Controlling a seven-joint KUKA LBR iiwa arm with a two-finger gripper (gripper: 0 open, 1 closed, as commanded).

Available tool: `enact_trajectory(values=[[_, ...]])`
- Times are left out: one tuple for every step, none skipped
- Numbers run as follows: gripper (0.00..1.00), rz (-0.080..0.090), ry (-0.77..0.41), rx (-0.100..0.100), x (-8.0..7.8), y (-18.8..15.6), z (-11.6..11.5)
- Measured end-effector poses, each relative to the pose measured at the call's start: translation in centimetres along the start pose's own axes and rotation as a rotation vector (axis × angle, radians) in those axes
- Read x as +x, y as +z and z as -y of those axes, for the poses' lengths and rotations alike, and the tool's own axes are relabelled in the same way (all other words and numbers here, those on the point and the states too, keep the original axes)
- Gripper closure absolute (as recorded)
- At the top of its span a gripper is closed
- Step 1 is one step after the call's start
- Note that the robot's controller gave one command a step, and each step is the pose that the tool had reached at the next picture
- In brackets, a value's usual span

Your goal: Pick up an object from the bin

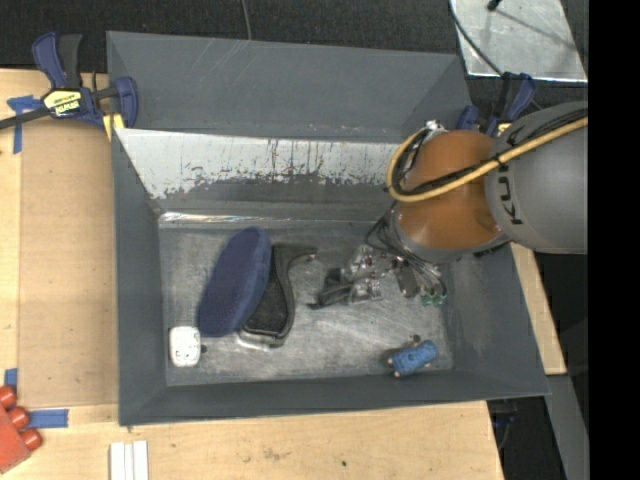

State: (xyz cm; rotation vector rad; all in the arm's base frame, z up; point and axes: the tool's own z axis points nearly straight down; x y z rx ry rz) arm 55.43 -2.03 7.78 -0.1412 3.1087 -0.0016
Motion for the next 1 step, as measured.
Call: enact_trajectory(values=[[1.0, -0.017, -0.013, 0.0, -0.83, -15.68, 2.01]])
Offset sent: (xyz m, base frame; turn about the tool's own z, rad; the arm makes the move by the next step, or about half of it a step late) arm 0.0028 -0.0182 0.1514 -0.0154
